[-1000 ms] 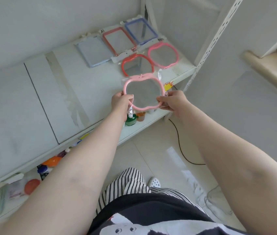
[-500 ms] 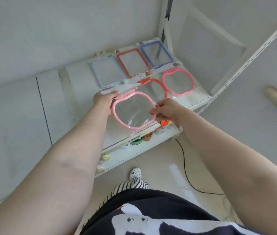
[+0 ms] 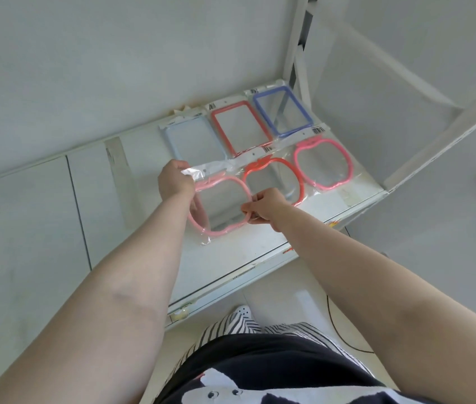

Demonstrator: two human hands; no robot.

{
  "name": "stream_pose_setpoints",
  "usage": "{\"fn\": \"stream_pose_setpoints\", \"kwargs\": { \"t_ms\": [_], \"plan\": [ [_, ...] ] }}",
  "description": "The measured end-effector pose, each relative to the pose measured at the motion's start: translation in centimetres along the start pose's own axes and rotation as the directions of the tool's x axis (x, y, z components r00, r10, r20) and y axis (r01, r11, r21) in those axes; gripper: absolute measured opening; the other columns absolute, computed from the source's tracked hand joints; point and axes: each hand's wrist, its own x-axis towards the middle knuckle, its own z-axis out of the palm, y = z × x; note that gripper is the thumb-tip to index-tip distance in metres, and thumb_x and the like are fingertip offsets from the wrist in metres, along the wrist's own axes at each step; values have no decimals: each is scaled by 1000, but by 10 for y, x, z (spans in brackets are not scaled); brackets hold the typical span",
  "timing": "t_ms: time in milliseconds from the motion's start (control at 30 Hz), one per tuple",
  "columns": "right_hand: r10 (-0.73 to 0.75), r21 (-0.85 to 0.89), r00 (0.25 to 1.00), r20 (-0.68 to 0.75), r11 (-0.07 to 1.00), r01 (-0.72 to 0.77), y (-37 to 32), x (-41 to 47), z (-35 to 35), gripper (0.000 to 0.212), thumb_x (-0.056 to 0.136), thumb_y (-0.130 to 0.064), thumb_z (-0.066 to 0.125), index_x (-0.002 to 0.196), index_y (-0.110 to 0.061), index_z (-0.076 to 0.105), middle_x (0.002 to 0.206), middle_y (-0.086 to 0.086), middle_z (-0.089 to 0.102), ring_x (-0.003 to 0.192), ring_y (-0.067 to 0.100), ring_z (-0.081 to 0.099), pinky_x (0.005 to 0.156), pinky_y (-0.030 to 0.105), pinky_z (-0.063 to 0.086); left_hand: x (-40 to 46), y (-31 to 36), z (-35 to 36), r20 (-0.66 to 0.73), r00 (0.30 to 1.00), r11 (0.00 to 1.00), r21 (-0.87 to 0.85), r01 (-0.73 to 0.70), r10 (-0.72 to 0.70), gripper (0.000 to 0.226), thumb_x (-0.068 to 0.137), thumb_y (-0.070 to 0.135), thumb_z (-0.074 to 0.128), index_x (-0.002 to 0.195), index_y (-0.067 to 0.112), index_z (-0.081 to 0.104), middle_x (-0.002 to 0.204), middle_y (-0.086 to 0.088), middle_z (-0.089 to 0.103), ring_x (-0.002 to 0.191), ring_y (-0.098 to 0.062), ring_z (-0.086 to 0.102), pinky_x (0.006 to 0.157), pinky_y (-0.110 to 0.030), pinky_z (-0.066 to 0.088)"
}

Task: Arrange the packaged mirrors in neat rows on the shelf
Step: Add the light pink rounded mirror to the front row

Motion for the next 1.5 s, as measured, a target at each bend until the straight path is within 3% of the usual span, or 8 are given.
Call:
{"fn": "stream_pose_setpoints", "kwargs": {
  "t_ms": [67,167,333,633,800,967,1200,1500],
  "plan": [
    [7,-9,1000,-8,1000,-7,3,4,3,22,78,2,73,71,-5,53,69,12,58,55,22,60,58,34,61,-1,-1,5,54,983,963,195,-185,178,40,87,3,52,125,14,59,133,-7,57,123,-26,53,101,-29,40],
    [10,-37,1000,-13,999,-10,6,8,8,23,78,0,73,69,-6,53,65,12,59,56,25,61,77,45,60,-8,5,26,346,840,763,369,-531,418,44,93,15,51,137,15,49,153,-13,36,141,-31,33,115,-39,30],
    [0,-69,1000,-2,998,0,3,7,7,27,78,-8,74,64,-8,51,60,12,62,66,31,69,83,50,58,-26,13,56,648,732,716,407,-568,212,52,102,26,25,154,26,13,163,-6,-3,151,-30,-4,120,-53,3],
    [-92,-229,995,-44,970,79,12,-4,3,17,83,-18,66,77,-10,52,86,20,74,73,33,74,80,46,59,-25,5,66,630,760,677,491,-548,159,56,103,33,22,155,26,2,163,-7,-11,151,-31,-8,120,-52,-2],
    [-389,-766,911,-137,625,151,17,-8,-4,35,87,-40,62,110,-13,57,107,7,63,102,30,60,70,34,44,-28,-3,72,561,799,660,519,-543,216,55,103,29,22,154,24,2,162,-10,-11,151,-30,-8,121,-51,-3],
    [-510,-709,850,-132,648,278,25,1,-11,38,89,-44,58,119,-22,62,119,6,53,119,30,41,94,37,39,-45,-10,69,508,812,650,519,-555,287,59,102,37,23,154,24,-1,162,-8,-16,150,-29,-14,119,-52,-7],
    [-448,-786,886,-115,587,194,36,14,-21,56,88,-50,55,140,-33,42,158,12,18,147,36,8,120,44,3,-52,-17,69,528,800,594,557,-580,286,66,101,47,22,154,22,-9,160,-9,-20,149,-28,-18,117,-55,-10],
    [-467,-751,860,-204,639,169,34,22,-33,54,90,-46,54,141,-35,40,158,12,16,146,34,13,118,46,16,-58,-6,72,460,797,576,554,-601,391,63,100,41,28,155,22,1,163,-11,-7,151,-27,-8,120,-53,-6]
  ]
}}
